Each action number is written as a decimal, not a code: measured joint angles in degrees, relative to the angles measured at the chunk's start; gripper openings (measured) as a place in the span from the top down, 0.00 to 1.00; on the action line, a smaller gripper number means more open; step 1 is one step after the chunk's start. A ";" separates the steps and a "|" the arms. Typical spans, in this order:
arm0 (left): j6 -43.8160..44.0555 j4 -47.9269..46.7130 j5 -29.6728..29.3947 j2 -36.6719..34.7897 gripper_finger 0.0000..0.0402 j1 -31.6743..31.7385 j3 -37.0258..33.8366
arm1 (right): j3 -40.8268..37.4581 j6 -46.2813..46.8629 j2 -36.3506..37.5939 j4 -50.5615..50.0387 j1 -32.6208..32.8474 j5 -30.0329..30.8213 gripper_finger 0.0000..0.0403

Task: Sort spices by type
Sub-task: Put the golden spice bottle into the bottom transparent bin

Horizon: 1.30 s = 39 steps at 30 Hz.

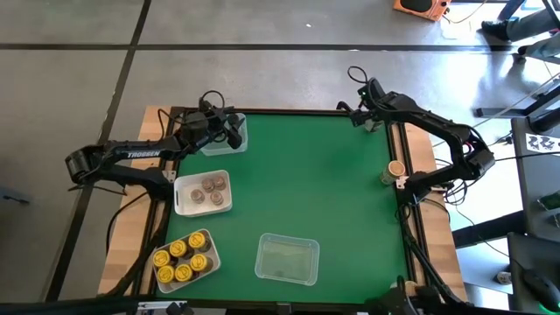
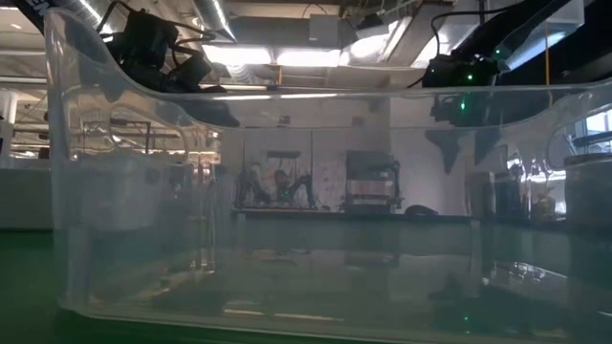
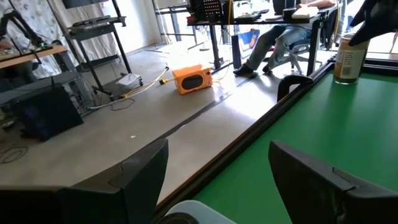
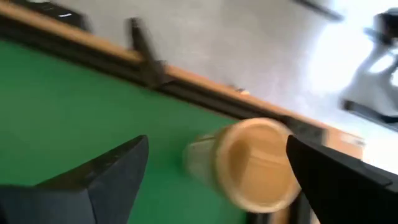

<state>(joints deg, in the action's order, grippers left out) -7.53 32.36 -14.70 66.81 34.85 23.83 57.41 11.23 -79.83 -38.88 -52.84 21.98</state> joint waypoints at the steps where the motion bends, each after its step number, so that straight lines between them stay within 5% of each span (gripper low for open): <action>1: 0.00 0.02 0.02 0.00 0.31 0.00 0.00 | 0.00 0.69 0.00 -0.11 -0.01 1.84 0.06; 22: -0.07 1.40 0.00 2.38 0.31 0.00 0.00 | -1.99 10.31 -5.45 -1.43 -0.09 9.50 0.06; 39: -0.33 1.64 0.00 2.38 0.31 0.00 0.00 | -1.90 6.48 -5.43 0.95 0.00 6.42 0.06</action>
<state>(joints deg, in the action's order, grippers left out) -7.86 34.00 -14.70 69.19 34.85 23.83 55.51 17.71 -85.26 -37.94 -52.84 28.41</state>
